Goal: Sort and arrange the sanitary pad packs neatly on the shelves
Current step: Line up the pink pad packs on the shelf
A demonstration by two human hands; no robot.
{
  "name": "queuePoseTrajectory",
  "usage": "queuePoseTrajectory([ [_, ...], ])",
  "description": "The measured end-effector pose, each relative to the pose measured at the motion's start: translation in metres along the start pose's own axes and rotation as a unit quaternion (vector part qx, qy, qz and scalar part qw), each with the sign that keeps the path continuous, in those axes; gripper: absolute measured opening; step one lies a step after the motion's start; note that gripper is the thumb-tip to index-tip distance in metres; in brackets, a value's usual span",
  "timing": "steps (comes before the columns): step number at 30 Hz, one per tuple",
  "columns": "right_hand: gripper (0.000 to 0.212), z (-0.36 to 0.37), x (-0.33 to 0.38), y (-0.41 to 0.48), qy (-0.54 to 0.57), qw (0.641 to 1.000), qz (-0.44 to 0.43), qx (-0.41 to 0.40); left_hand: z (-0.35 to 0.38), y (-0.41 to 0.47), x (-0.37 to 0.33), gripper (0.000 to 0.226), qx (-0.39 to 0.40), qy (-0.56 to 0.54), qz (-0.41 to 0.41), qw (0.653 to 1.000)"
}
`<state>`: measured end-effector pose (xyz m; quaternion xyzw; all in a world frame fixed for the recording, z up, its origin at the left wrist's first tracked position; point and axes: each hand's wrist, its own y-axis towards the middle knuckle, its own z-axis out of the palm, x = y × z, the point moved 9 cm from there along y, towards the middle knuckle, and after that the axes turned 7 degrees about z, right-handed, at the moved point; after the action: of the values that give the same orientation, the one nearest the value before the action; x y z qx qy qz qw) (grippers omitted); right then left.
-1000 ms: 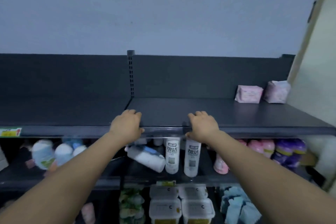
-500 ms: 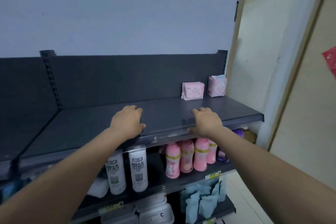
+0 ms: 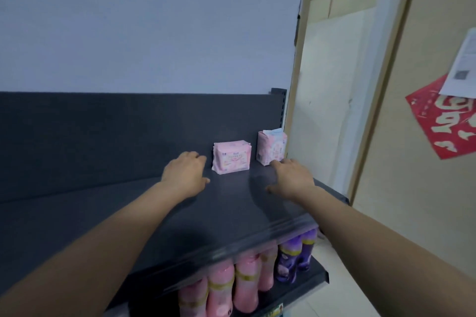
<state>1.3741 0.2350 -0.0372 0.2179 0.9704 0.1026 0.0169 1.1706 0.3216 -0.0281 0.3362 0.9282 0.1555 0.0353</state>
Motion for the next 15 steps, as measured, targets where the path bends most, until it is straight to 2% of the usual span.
queuePoseTrajectory([
  [5, 0.060, 0.009, -0.011, 0.052, 0.005, 1.000, 0.002, 0.001, 0.016, 0.054, -0.002, 0.044, 0.001, -0.010, 0.011, 1.000],
  [15, 0.059, 0.025, -0.028, 0.144, 0.025, 0.999, -0.030, -0.007, 0.060, 0.118, -0.006, 0.042, 0.030, -0.020, -0.015, 0.999],
])
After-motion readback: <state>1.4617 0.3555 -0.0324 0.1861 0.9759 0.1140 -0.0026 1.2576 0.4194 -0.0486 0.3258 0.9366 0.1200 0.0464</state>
